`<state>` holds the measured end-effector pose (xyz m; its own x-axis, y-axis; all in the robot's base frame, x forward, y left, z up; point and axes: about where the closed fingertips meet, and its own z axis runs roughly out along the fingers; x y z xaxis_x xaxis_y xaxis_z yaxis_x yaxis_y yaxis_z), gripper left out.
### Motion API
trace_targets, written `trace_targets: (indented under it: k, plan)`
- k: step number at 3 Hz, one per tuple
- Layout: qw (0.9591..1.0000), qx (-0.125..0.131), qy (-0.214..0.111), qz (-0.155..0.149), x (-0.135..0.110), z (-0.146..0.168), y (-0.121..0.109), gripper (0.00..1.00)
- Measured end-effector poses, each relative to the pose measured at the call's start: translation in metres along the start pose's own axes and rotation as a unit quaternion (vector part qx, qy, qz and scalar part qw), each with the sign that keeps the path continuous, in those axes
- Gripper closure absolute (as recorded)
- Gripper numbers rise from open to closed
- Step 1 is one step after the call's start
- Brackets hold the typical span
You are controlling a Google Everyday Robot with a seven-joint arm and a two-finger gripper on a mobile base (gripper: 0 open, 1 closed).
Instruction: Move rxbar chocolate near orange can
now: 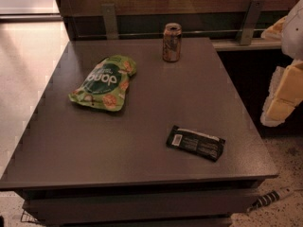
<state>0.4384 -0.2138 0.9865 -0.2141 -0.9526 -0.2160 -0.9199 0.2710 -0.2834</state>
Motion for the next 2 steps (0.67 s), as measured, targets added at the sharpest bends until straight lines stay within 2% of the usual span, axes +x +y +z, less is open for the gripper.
trace_targets:
  k: [2]
  plan:
    - [0.9999,-0.001,-0.012,0.007,-0.0007,0.0024,0.0023,0.0]
